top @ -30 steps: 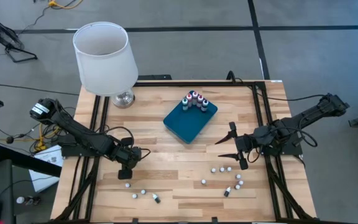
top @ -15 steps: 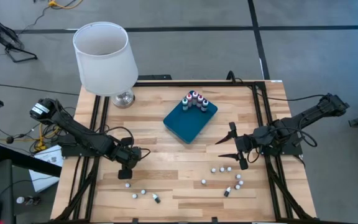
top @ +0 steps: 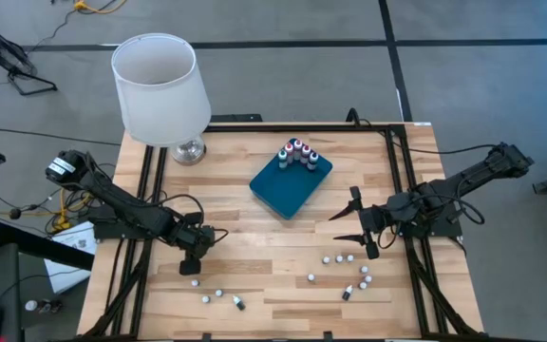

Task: Pick & Place food coloring
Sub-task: Put the small brown food coloring bottle into the blue container, then put the small green food coloring bottle into the blue container

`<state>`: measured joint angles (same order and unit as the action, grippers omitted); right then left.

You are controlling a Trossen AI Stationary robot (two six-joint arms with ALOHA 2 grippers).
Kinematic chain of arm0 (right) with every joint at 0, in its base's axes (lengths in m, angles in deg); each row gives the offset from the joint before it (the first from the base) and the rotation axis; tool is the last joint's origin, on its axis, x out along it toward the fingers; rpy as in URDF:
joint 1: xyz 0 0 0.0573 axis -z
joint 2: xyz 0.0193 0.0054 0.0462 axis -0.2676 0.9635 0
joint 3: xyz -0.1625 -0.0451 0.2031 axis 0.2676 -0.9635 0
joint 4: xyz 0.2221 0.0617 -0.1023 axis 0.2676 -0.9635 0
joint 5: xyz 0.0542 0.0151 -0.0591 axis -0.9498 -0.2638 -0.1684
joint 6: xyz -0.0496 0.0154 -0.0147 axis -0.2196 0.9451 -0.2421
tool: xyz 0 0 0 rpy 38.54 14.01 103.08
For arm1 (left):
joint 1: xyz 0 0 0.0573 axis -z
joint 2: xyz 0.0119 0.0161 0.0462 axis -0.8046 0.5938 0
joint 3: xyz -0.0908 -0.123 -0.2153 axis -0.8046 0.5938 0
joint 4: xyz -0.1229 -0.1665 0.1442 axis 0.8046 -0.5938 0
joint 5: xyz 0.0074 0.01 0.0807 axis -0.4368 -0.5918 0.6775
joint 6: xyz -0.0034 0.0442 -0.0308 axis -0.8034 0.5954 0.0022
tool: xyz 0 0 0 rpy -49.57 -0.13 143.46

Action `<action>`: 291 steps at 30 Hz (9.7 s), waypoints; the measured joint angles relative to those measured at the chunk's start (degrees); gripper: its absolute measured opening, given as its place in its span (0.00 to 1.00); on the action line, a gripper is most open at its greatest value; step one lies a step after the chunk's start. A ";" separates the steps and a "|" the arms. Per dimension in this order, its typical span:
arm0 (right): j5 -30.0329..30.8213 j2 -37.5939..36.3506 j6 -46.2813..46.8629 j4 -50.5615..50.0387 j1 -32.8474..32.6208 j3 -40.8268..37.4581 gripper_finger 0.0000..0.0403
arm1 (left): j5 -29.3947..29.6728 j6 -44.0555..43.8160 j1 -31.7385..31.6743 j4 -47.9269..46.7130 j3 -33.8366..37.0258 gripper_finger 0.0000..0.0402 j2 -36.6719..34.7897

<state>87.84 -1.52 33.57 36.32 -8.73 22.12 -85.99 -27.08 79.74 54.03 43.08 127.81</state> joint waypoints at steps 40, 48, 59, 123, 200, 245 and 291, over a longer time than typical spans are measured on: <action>0.01 0.00 -0.07 -0.13 0.00 0.00 0.55 | 3.00 8.03 -6.46 2.01 -6.60 0.14 -0.04; 0.01 -0.02 -0.11 -0.14 0.00 0.00 0.55 | 6.71 22.51 -15.10 5.42 -16.41 0.14 -0.04; 0.01 -0.02 -0.26 -0.15 0.00 0.00 0.55 | 2.15 35.29 -29.04 16.03 -20.27 0.14 1.41; -0.21 5.66 0.37 -0.69 5.66 0.02 0.55 | -3.43 39.97 -42.29 7.06 -33.62 0.24 31.87; 5.92 15.32 54.17 -23.52 -19.50 0.00 0.55 | -3.48 42.27 -9.62 28.17 -21.29 0.29 9.31; 2.85 27.47 58.83 -22.86 -19.04 0.02 0.27 | -3.19 42.22 -9.64 26.82 -21.29 0.29 9.33; 0.30 27.45 56.98 -21.75 -16.47 0.02 0.27 | -3.21 41.92 -9.66 25.90 -21.33 0.29 9.35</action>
<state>88.14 25.94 90.55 14.58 -25.20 22.15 -89.21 14.84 70.08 79.93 21.75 137.17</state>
